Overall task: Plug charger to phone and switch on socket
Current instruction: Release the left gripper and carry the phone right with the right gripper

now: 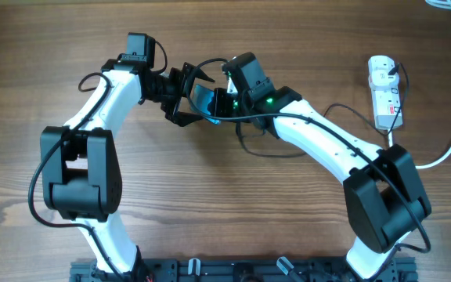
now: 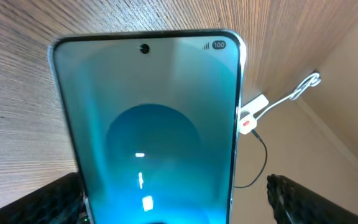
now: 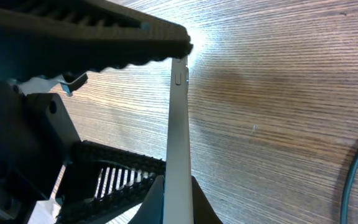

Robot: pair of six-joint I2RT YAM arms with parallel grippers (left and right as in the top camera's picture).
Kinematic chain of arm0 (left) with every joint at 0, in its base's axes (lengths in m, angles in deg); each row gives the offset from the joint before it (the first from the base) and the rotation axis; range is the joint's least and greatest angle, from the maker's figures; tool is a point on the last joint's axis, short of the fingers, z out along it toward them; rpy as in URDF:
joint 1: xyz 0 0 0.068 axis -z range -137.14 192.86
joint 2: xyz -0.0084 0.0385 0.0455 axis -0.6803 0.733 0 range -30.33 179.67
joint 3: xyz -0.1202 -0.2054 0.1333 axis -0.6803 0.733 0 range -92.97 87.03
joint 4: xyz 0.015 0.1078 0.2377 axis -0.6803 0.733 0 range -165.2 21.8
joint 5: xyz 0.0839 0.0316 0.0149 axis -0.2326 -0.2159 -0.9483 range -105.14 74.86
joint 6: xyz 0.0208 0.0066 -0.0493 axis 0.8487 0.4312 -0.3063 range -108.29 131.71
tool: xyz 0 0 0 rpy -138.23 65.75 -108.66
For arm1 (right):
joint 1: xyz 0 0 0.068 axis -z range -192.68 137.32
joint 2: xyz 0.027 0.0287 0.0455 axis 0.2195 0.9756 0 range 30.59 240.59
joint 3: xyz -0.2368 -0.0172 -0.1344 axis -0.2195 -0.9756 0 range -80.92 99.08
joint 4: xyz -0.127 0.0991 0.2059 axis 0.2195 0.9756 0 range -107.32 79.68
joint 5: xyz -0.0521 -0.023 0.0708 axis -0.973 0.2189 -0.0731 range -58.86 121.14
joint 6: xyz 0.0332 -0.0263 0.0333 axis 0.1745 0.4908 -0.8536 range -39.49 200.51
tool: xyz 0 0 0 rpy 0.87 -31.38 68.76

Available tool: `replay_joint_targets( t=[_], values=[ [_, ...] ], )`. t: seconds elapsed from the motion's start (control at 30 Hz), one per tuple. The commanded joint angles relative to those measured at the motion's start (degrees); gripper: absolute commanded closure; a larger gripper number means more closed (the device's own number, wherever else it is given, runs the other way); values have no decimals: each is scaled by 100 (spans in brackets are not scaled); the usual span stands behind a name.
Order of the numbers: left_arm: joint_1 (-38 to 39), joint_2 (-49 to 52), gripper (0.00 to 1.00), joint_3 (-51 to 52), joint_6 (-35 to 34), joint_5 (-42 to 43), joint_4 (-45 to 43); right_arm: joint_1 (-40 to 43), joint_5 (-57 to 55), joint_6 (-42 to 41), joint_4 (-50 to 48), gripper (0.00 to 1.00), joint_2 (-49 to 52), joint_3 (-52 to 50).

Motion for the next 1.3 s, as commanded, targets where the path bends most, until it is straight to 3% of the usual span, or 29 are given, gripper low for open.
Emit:
replay_joint_targets(
  t=[0.0,0.07,0.2,0.4,0.6,0.87,1.07,1.2,1.27],
  values=[
    [4,-173,0,-120,55,197,4,341,173,-52,63,96,-203,90],
    [4,-173,0,-120,122,243,0,525,330,-57,129,96,-330,90],
    [4,-173,0,-120,942,909,-437,885,691,-68,219,96,-627,90],
    [11,-173,0,-120,1716,2535,-1794,1528,1631,-350,315,96,-1244,87],
    [46,-173,0,-120,1733,3493,-2789,2024,1646,-48,662,96,-2240,87],
    [507,-173,0,-120,1709,3628,-3257,2702,1731,-22,817,96,-3421,-726],
    [942,-173,0,-120,1685,3348,-3252,3182,1445,-321,-190,96,-4653,-2262],
    [1093,-173,0,-120,1685,3038,-3252,3434,1222,-1193,-1163,96,-5515,-3268],
    [1104,-173,0,-120,1685,2938,-3252,3495,1062,-2057,-2052,96,-5816,-3864]
  ],
)
